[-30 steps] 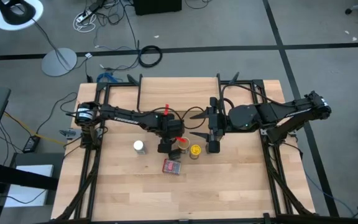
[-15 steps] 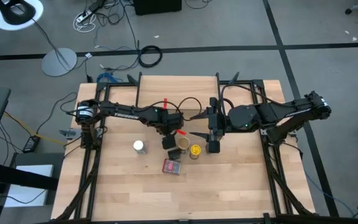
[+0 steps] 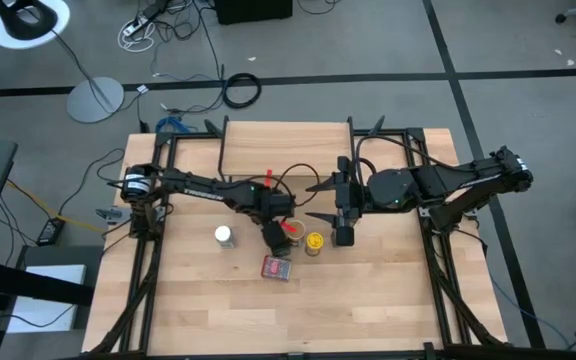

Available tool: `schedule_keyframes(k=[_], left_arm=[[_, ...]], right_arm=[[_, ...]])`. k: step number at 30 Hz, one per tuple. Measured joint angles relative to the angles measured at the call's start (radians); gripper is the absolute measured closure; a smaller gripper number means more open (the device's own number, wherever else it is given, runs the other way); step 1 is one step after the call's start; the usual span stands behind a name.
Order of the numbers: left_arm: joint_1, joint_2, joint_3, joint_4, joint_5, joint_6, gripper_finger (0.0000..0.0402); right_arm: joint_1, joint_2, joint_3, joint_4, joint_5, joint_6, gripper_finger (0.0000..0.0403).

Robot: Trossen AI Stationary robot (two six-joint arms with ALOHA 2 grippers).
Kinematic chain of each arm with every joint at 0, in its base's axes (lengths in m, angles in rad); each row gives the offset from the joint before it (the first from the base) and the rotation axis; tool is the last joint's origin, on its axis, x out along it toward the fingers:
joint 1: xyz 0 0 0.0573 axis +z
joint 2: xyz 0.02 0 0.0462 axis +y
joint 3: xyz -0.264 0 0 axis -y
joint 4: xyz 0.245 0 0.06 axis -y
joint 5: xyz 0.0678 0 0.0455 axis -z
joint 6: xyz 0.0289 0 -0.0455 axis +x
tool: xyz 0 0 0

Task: Shelf spices
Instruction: Put the orange seasoning bottle on the shelf

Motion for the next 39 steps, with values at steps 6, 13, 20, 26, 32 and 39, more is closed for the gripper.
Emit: schedule_keyframes(k=[6,13,20,26,32,39], left_arm=[[-0.009,0.021,0.001,0.019,-0.016,-0.112,0.0142],[-0.022,0.03,0.008,-0.005,-0.012,-0.181,0.0139],[-0.039,0.029,0.061,-0.103,-0.058,-0.207,0.0124],[-0.042,0.038,0.062,-0.115,-0.034,-0.087,0.0119],[-0.044,0.039,0.054,-0.125,-0.033,0.163,0.0119],[-0.049,0.039,0.027,-0.093,-0.057,0.446,0.0119]], right_arm=[[0.0,0.0,0.0,0.002,-0.001,0.0,0.016],[0.006,0.0,0.0,-0.001,-0.011,-0.008,0.016],[0.007,0.0,0.0,-0.01,-0.012,-0.011,0.016],[0.013,0.0,0.0,-0.022,-0.012,-0.012,0.016],[0.014,0.0,0.0,-0.046,-0.012,-0.008,0.016],[0.014,0.0,0.0,-0.053,-0.012,0.005,0.016]])
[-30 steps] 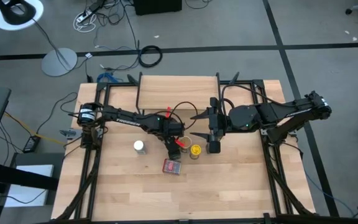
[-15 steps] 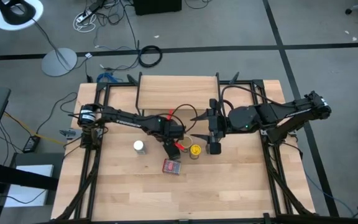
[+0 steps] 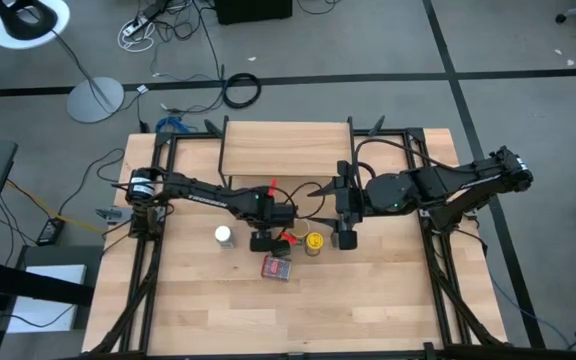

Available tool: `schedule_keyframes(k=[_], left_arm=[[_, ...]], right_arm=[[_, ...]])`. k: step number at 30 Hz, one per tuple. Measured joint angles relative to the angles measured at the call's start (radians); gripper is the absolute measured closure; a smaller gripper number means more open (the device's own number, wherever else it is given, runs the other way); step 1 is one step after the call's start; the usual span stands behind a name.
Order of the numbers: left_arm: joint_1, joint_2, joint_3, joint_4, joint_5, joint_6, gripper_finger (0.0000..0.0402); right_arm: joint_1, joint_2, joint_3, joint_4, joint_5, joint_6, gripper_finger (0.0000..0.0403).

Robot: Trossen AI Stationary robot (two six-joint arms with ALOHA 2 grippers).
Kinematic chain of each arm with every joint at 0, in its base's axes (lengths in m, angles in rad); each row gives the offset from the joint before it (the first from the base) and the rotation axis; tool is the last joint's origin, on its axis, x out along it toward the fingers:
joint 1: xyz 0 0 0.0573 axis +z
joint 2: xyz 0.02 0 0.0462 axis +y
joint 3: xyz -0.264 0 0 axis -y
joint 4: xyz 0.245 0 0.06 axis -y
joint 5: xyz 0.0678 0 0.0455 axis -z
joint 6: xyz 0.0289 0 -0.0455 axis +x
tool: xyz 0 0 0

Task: Shelf spices
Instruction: Put the orange seasoning bottle on the shelf

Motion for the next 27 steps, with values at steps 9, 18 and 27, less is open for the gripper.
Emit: schedule_keyframes(k=[9,18,27], left_arm=[[0.0,0.0,-0.057,0.058,0.018,0.105,0.0119],[0.0,-0.002,-0.133,0.192,0.059,0.132,0.0127],[0.0,-0.003,-0.141,0.228,0.058,0.132,0.0221]], right_arm=[[0.0,0.0,0.0,-0.005,0.0,0.001,0.016],[0.0,0.0,0.0,-0.005,0.001,0.001,0.016],[-0.003,0.0,0.0,-0.004,0.007,0.001,0.016]])
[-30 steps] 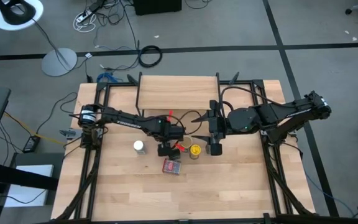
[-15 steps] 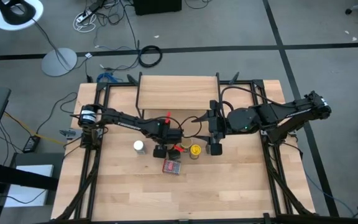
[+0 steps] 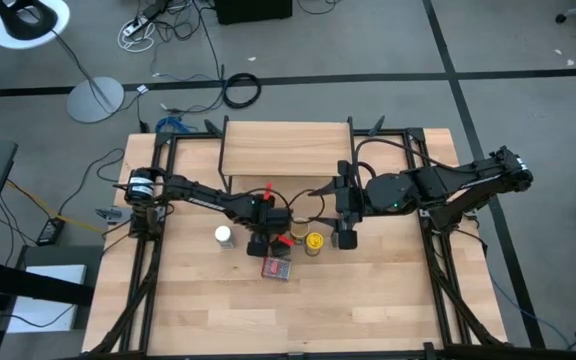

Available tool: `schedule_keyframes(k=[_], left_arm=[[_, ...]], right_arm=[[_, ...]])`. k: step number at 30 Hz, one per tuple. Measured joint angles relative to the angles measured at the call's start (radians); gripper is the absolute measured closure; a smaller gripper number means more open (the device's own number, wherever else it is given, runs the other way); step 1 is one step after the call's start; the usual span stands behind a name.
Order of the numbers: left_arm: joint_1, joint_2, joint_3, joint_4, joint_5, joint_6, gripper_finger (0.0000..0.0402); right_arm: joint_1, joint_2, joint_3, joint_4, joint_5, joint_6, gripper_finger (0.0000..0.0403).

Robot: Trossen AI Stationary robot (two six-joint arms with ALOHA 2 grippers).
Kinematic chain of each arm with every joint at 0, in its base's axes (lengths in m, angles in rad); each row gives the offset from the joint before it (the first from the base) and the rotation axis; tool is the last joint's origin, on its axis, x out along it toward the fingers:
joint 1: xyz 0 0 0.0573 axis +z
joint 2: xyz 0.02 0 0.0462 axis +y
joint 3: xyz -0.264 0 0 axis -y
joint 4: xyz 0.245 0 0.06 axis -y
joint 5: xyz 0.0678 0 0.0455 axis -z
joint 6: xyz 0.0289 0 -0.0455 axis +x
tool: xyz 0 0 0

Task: Shelf spices
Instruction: Put the orange seasoning bottle on the shelf

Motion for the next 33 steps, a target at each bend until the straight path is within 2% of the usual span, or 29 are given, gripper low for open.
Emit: schedule_keyframes(k=[12,18,26,29,33], left_arm=[[0.002,-0.006,0.009,-0.044,-0.011,-0.119,0.0223],[-0.003,-0.103,0.014,-0.046,-0.059,-0.18,0.0223],[-0.017,-0.323,0.014,-0.043,-0.156,-0.227,0.0223],[-0.019,-0.45,0.013,-0.046,-0.199,-0.219,0.0223],[-0.001,-0.632,0.011,0.006,-0.305,-0.176,0.0223]], right_arm=[[0.0,0.0,0.0,0.0,0.007,0.004,0.016],[0.0,0.0,0.0,0.004,0.007,0.004,0.016],[0.0,0.0,0.0,0.008,0.019,0.003,0.016],[0.0,0.0,0.0,0.009,0.02,0.003,0.016],[0.0,0.0,0.0,0.02,0.02,0.001,0.016]])
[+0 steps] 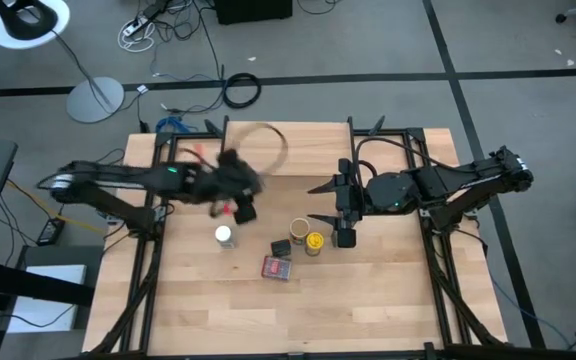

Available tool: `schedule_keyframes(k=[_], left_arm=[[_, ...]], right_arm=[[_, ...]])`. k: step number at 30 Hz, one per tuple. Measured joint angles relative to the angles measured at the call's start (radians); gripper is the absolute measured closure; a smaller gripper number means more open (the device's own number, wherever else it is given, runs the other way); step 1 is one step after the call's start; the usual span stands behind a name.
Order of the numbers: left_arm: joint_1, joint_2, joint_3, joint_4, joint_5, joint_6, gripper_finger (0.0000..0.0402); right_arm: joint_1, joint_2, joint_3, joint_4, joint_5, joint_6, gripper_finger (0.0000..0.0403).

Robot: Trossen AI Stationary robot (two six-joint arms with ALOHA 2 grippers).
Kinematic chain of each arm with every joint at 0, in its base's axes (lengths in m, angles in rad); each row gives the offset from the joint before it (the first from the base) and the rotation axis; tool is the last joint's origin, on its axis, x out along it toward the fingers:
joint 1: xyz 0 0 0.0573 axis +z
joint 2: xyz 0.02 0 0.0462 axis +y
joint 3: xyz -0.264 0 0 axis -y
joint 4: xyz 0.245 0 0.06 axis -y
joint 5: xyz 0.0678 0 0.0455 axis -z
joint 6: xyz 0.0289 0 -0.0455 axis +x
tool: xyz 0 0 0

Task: Shelf spices
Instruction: Put the orange seasoning bottle on the shelf

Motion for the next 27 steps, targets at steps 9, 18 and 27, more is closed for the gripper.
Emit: schedule_keyframes(k=[9,18,27], left_arm=[[0.134,-0.274,-0.278,0.454,-0.03,0.056,0.0223],[0.345,-0.303,-0.595,0.921,0.107,0.108,0.0223],[0.483,-0.247,-0.617,0.974,0.152,0.048,0.0223]], right_arm=[[0.002,0.0,0.0,0.055,0.0,-0.026,0.016],[0.005,0.0,0.0,0.073,0.0,-0.022,0.016],[0.023,0.0,0.0,0.078,0.0,-0.03,0.016]])
